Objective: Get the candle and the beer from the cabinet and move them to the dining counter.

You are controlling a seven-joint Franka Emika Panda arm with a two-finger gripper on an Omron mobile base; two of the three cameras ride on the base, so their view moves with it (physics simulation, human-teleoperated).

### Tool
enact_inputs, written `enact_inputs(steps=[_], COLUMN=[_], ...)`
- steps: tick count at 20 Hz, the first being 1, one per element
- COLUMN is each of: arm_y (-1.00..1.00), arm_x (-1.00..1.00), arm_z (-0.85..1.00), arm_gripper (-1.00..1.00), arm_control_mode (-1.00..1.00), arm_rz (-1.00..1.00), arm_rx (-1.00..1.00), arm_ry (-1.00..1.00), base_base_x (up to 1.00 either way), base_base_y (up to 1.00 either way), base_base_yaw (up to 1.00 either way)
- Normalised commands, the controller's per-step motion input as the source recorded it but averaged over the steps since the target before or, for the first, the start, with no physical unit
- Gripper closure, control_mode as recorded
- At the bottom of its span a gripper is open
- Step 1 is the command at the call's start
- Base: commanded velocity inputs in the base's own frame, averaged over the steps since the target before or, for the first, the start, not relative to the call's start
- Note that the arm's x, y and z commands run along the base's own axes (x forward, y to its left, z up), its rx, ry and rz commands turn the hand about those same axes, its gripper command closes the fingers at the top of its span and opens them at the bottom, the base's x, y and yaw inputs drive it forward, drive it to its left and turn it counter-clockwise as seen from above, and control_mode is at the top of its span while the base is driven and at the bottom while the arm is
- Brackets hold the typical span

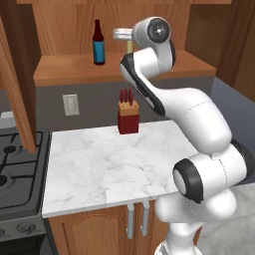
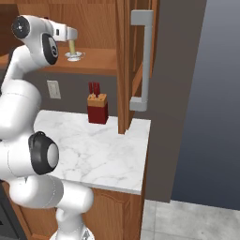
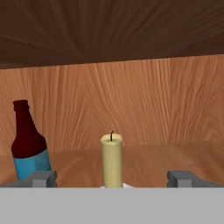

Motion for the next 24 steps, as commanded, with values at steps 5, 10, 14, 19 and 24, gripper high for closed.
enact_inputs(steps=[5, 10, 14, 19, 24], arm_y=[0.0, 0.0, 0.0, -0.08, -0.08], arm_x=[0.0, 0.0, 0.0, 0.01, 0.15], arm_z=[-0.02, -0.09, -0.09, -0.03, 0.0], arm_gripper=[-1.0, -1.0, -1.0, -1.0, -1.0], arm_control_mode=[-1.0, -1.0, -1.0, -1.0, -1.0], arm_rz=[0.05, 0.04, 0.03, 0.01, 0.0], arm_rx=[0.0, 0.0, 0.0, 0.0, 0.0], arm_ry=[-0.17, -0.08, -0.02, 0.0, 0.02], base_base_x=[0.0, 0.0, 0.0, 0.0, 0.0], base_base_y=[0.0, 0.0, 0.0, 0.0, 0.0], base_base_yaw=[0.0, 0.0, 0.0, 0.0, 0.0])
